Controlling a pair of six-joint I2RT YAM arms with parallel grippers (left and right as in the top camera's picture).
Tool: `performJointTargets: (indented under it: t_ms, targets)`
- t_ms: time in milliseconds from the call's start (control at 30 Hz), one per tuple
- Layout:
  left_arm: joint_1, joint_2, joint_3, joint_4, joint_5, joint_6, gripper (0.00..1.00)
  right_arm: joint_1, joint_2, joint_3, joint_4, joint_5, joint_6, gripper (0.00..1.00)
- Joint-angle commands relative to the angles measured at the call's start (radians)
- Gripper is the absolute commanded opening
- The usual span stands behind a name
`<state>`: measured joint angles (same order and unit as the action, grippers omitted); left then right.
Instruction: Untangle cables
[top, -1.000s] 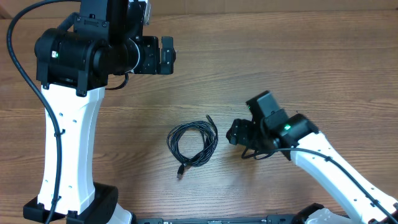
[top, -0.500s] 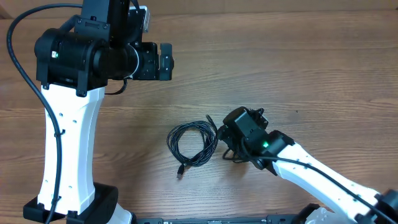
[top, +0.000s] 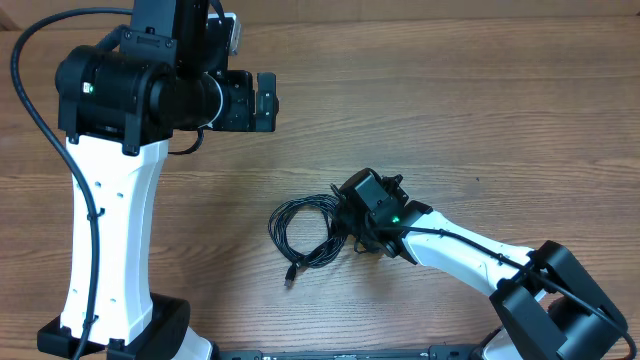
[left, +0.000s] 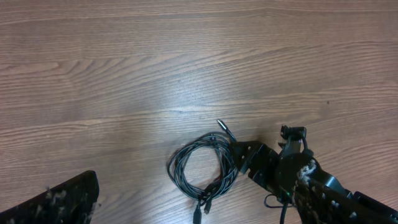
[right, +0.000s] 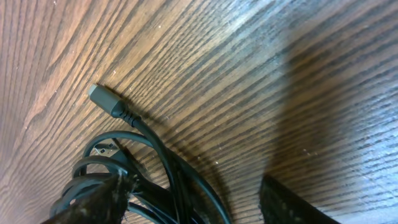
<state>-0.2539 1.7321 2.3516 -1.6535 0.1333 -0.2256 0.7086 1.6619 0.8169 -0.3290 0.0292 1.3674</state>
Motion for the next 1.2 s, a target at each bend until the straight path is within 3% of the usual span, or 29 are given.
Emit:
performJointTargets:
  t_ms: [0, 133, 233, 300, 367, 467, 500, 667, 900, 1167]
  targets:
    - [-0.003, -0.004, 0.011, 0.000, -0.011, 0.027, 1.00, 0.003, 0.025, -0.011, 0.007, -0.005, -0.014, 0.59]
    - [-0.003, -0.004, 0.011, -0.005, -0.010, 0.027, 1.00, 0.003, 0.052, -0.011, 0.007, -0.010, -0.006, 0.54]
    - [-0.003, -0.004, 0.011, -0.008, -0.010, 0.027, 1.00, 0.003, 0.079, -0.011, 0.019, -0.024, 0.005, 0.39]
    - [-0.003, -0.004, 0.011, -0.011, -0.010, 0.027, 1.00, 0.003, 0.093, -0.011, 0.026, -0.024, 0.018, 0.37]
    - [-0.003, -0.004, 0.011, -0.013, -0.011, 0.027, 1.00, 0.002, 0.108, -0.011, 0.045, -0.032, 0.019, 0.29]
    - [-0.003, -0.004, 0.011, -0.019, -0.010, 0.032, 1.00, 0.002, 0.116, -0.011, 0.054, -0.033, 0.019, 0.06]
    - [-0.003, -0.004, 0.011, -0.023, -0.011, 0.036, 1.00, 0.002, 0.116, -0.011, 0.056, -0.034, 0.019, 0.04]
    - [-0.003, -0.004, 0.011, -0.032, -0.010, 0.039, 1.00, 0.002, 0.113, -0.003, 0.056, -0.056, 0.000, 0.04]
    - [-0.003, -0.004, 0.007, -0.033, -0.013, 0.047, 1.00, 0.002, -0.003, 0.157, 0.005, -0.084, -0.262, 0.04]
    - [-0.003, 0.001, -0.023, -0.033, -0.032, 0.092, 1.00, 0.002, -0.125, 0.612, -0.434, 0.098, -0.635, 0.04]
